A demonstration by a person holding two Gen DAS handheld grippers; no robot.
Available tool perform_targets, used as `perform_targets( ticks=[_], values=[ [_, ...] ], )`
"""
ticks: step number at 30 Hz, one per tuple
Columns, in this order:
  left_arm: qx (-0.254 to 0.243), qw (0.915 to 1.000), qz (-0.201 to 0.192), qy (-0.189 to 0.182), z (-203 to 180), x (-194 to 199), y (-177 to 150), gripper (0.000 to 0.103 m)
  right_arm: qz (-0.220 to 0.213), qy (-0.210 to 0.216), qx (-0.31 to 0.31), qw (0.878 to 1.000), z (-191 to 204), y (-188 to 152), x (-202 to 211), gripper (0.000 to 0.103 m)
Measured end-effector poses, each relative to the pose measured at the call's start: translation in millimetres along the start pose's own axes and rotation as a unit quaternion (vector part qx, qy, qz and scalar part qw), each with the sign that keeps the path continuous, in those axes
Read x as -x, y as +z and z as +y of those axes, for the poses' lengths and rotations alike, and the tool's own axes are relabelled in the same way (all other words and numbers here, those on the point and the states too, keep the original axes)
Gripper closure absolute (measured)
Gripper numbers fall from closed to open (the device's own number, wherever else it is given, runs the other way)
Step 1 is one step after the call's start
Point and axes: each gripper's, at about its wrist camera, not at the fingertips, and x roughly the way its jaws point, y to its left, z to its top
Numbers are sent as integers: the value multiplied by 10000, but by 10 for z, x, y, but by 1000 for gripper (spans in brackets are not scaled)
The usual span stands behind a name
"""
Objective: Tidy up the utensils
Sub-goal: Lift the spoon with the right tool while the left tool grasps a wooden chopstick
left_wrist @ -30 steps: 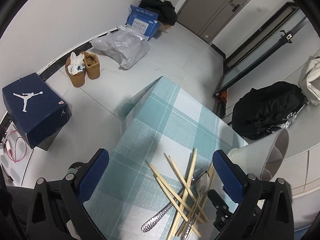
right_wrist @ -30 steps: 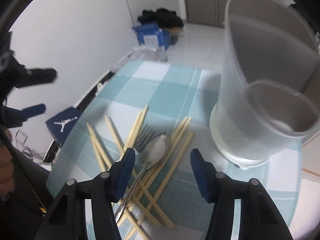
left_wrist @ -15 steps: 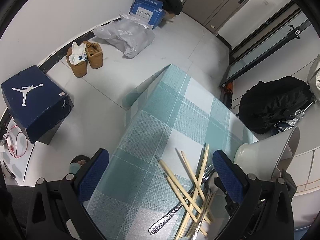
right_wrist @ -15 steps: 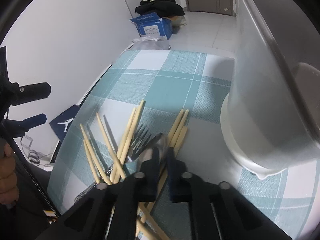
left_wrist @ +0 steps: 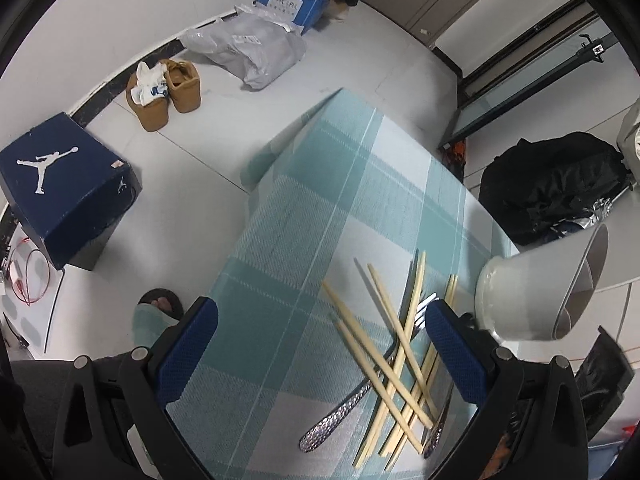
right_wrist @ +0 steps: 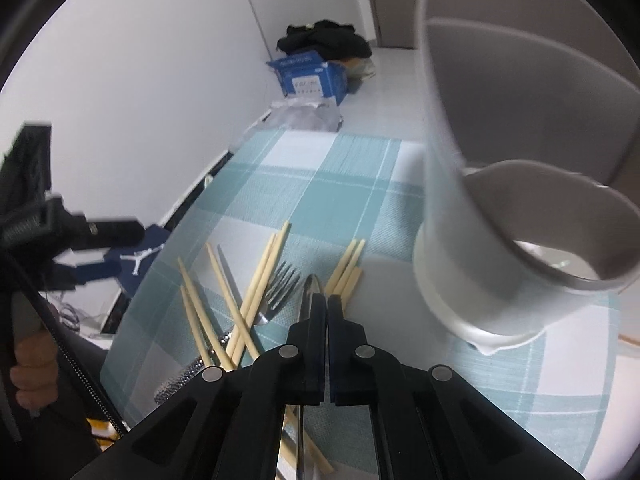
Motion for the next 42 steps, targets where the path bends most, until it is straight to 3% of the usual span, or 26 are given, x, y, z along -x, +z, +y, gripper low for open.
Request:
perform_targets(
  ticks=[4, 8, 16, 18, 26, 32, 42],
  values=[
    [-6, 9995, 163, -264, -16, -25, -84, 5, -306, 48, -120, 9994, -64, -38, 184, 103],
    [-123, 9992, 254, -267, -98, -81, -182, 14, -660, 163, -104, 9976, -76, -63, 365, 103],
    [-10, 9982, 538, -270, -82, -220, -251, 47, -1247, 245, -62, 9919, -75, -60, 515, 103],
    [19, 9978, 586, -301, -89, -247, -255, 57, -1308, 259, -88, 9910, -110, -76, 574, 103],
    [-19, 9988, 378, -306, -139, -287, -243, 71, -1470, 297, -85, 9887, -129, -51, 643, 103],
    [115, 9984, 414, -368, -115, -354, -215, 95, -1474, 300, -132, 9885, -140, -52, 663, 103],
    [227, 9981, 410, -391, -112, -353, -201, 101, -1537, 274, -90, 9877, -116, -94, 694, 103]
  ],
)
